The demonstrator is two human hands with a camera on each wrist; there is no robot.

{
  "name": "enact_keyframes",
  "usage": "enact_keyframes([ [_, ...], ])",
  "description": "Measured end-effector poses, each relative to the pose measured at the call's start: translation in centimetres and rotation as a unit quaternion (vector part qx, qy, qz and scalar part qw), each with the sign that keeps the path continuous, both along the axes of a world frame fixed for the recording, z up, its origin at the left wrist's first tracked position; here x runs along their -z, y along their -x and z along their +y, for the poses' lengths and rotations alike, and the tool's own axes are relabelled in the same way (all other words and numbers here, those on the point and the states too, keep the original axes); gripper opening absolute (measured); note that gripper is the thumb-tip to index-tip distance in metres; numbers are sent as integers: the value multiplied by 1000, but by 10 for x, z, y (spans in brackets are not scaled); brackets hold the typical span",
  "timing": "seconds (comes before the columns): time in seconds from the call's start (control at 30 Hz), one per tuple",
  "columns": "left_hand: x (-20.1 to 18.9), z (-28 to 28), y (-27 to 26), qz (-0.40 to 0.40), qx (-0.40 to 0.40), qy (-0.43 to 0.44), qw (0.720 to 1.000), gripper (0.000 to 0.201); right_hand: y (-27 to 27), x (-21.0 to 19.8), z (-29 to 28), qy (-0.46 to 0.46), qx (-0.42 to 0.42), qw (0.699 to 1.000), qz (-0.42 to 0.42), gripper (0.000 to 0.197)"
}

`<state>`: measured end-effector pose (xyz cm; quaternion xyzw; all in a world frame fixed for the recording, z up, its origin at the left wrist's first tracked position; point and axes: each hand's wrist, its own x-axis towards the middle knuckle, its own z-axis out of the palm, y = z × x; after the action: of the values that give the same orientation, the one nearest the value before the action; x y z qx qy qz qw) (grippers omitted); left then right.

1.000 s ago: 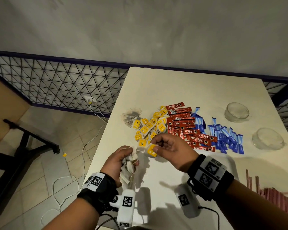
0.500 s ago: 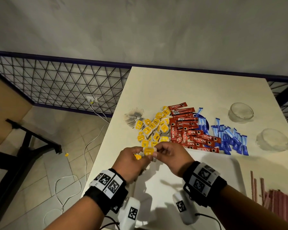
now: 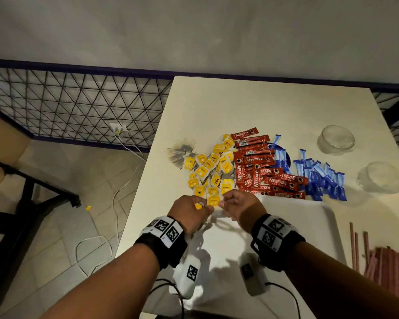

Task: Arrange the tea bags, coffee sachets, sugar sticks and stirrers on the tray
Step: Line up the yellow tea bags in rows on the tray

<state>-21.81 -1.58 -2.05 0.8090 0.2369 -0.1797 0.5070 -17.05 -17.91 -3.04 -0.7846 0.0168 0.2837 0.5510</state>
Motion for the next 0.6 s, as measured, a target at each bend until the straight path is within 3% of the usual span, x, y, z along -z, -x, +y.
enact_keyframes([
  [0.17,16,0,-18,40,-6,-29,999,26,-15,12,-14,110,18,992,-60,5],
  [0.27,19,3,-24,55,-11,-35,998,26,-20,18,-24,186,4,979,-84,8],
  [0.37,19,4,-29,65,-13,-40,997,18,-21,22,-25,188,-14,979,-81,9],
  [0.6,12,-3,-43,96,65,-126,985,32,-28,43,-22,173,-63,978,-99,21],
])
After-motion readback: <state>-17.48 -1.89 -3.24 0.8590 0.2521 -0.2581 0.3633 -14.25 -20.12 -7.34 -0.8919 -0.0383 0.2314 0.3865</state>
